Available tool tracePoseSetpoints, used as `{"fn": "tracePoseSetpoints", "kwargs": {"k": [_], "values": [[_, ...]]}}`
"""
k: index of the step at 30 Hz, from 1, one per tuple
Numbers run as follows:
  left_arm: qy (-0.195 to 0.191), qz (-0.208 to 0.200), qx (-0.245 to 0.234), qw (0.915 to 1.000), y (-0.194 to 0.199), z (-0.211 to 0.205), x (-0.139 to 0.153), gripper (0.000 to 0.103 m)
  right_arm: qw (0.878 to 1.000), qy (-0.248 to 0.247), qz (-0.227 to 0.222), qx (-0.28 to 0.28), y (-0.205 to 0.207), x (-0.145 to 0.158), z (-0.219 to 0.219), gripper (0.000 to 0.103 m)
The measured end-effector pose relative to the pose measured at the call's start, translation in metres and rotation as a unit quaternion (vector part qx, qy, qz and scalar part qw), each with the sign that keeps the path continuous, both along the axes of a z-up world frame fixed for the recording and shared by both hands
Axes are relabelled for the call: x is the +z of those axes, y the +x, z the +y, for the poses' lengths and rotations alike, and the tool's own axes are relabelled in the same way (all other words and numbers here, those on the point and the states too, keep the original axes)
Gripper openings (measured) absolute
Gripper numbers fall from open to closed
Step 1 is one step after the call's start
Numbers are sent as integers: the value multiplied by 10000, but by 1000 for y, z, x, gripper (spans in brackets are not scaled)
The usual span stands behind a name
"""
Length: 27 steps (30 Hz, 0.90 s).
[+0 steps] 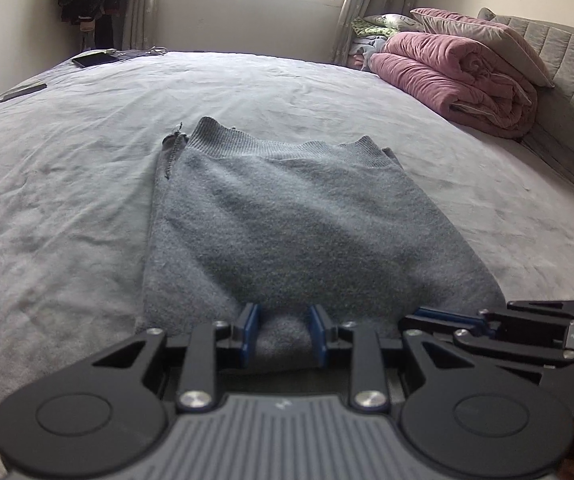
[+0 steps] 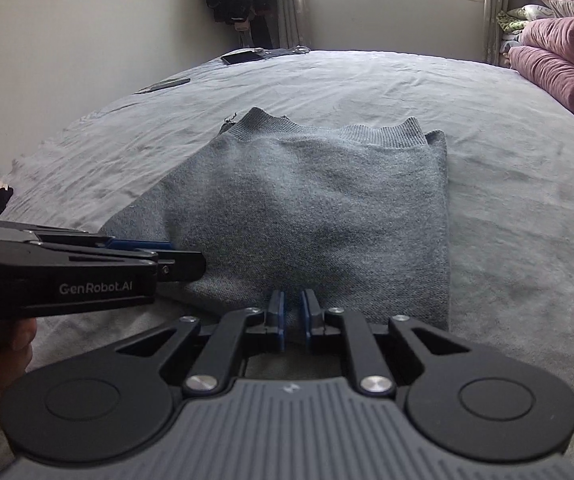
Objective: Fold clothes
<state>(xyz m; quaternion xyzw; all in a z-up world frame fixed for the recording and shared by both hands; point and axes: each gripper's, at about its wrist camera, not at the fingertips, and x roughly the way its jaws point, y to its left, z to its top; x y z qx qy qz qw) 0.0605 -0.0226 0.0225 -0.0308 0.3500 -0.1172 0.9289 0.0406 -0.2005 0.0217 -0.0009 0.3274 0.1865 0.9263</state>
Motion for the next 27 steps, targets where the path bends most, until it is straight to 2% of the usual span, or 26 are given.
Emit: {"fn": "tracePoseSetpoints", "kwargs": {"k": [7, 14, 23, 27], "values": [[-199, -83, -10, 9998, -5, -2, 7, 29, 9993, 323, -181, 4, -6, 8, 1, 17], [-154, -42, 8, 9999, -3, -3, 3, 29, 9998, 131, -155, 41, -4, 0, 8, 16], [-581, 91, 293, 9978, 4, 26, 2, 29, 9998, 78, -96, -151, -2, 4, -4, 16], [-636, 113, 363, 9972, 4, 34, 2, 28, 9996, 132, -1, -233, -1, 4, -11, 16]]}}
